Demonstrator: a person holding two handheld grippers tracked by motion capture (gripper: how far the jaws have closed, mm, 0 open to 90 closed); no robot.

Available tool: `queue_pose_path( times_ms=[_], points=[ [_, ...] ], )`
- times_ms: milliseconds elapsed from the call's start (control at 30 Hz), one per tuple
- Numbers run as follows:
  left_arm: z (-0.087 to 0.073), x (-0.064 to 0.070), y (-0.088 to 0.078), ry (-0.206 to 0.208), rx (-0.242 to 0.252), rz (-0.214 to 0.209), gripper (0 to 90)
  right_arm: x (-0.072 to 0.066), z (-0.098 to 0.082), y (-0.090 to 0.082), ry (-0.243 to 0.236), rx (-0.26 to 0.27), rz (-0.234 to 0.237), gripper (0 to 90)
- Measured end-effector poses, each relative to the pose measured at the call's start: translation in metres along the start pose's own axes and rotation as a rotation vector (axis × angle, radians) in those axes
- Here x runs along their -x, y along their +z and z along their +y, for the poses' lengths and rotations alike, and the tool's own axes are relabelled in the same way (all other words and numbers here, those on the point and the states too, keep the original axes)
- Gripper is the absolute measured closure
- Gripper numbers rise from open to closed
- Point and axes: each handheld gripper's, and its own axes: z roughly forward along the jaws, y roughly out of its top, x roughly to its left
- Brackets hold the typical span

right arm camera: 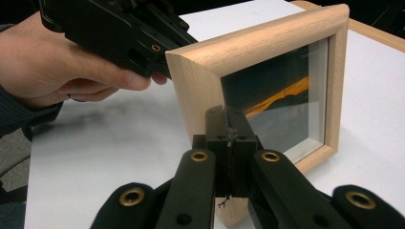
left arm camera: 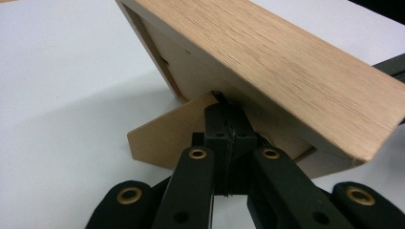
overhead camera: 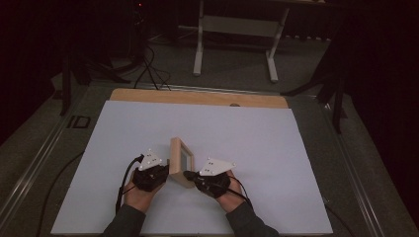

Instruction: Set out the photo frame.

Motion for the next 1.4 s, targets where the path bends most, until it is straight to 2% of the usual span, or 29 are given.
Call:
queue_pose_path(
  times_ms=[500,600,733,900,1033,1200,1400],
  points=[
    [-0.001,-0.002,0.000,-0.015,0.004,0.004,89.1,-0.004,0.001,0.004,-0.005,0.006,0.000,89.6],
    [-0.002,-0.004,-0.001,-0.018,0.006,0.014,84.1,-0.004,0.001,0.004,-0.009,0.006,-0.006,87.3],
    [-0.002,-0.005,-0.003,-0.018,0.009,0.022,81.6,-0.003,0.001,0.003,-0.011,-0.002,-0.012,84.9],
    [-0.001,-0.008,-0.009,-0.036,0.019,0.034,76.6,-0.001,0.001,0.002,-0.009,-0.003,-0.017,80.1],
    [-0.001,-0.012,-0.015,-0.065,0.033,0.057,72.2,0.002,0.001,0.000,0.002,0.006,-0.024,72.4],
    [0.001,-0.016,-0.024,-0.098,0.060,0.072,59.4,0.007,-0.001,-0.001,0.029,0.006,-0.032,60.2],
    [0.003,-0.017,-0.030,-0.123,0.080,0.078,51.5,0.011,-0.002,-0.002,0.039,0.004,-0.042,55.7]
  ],
)
